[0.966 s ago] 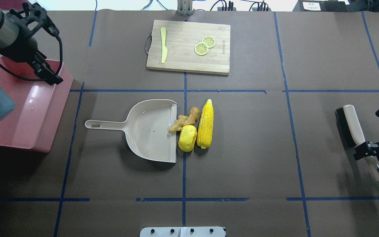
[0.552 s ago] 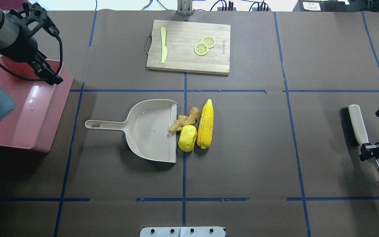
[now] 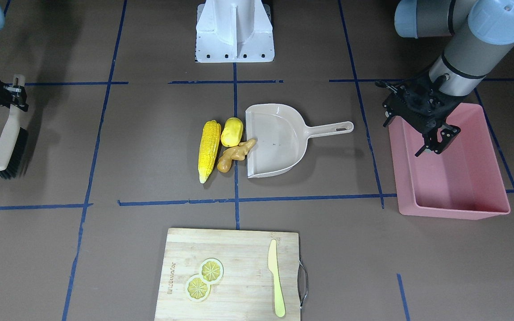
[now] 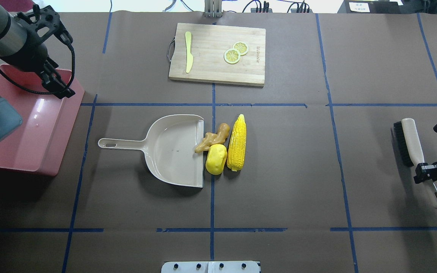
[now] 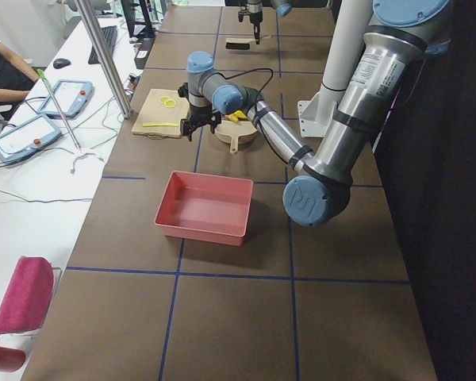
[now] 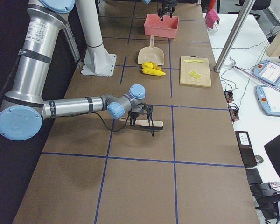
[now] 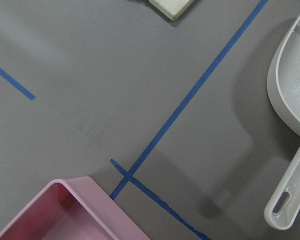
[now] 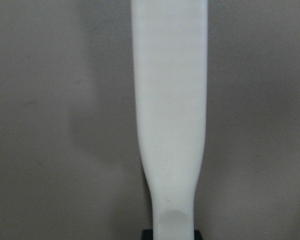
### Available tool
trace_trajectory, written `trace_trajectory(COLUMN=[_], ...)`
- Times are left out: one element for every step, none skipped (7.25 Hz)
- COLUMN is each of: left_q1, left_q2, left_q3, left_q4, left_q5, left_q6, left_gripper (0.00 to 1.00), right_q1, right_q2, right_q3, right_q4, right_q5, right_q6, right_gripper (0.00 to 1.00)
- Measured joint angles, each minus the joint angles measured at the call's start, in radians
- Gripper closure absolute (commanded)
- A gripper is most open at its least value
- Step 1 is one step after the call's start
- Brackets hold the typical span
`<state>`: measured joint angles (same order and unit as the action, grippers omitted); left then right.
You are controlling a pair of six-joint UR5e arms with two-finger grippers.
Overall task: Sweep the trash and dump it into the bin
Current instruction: 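Move the left gripper toward the dustpan handle while the right gripper reaches for the brush, then grasp the dustpan handle with the left gripper while the right gripper lifts the brush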
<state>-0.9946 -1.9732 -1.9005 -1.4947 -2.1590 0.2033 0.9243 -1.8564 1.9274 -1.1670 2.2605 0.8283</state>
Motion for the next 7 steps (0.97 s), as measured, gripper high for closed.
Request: trace_trajectory(left_q1=[0.012, 0.032, 0.065, 0.116, 0.170, 0.210, 0.252], left_q2=[0.003, 0.007, 0.009, 0.011, 0.009, 0.003, -0.007], left_q3=[-0.006, -0.011, -0.010, -0.005, -0.006, -0.010, -0.007], left_q4=[0.000, 0.000, 0.001, 0.001, 0.001, 0.001, 0.003], left_q5=[0.000, 0.002, 0.006, 0.008, 0.009, 0.010, 0.012], left_q6=[0.055, 0.119, 0.183, 0.235, 0.264, 0.277, 0.281], left_gripper=[0.00, 0.00, 0.00, 0.00, 0.00, 0.00, 0.00], right_q1=[0.011, 0.019, 0.022, 0.023, 0.024, 0.025, 0.025], right_q2=[0.011, 0.033, 0.067, 0.107, 0.147, 0.182, 0.205], right_q3=[0.061, 0.117, 0.148, 0.161, 0.166, 0.169, 0.170], right_q4=[-0.078, -0.163, -0.231, -0.283, -0.329, -0.363, -0.382], right_q5=[0.002, 0.003, 0.004, 0.004, 0.006, 0.007, 0.010], right_q6=[0.000, 0.000, 0.000, 0.000, 0.000, 0.000, 0.001], right_gripper=[1.00, 1.00, 1.00, 1.00, 1.00, 1.00, 1.00])
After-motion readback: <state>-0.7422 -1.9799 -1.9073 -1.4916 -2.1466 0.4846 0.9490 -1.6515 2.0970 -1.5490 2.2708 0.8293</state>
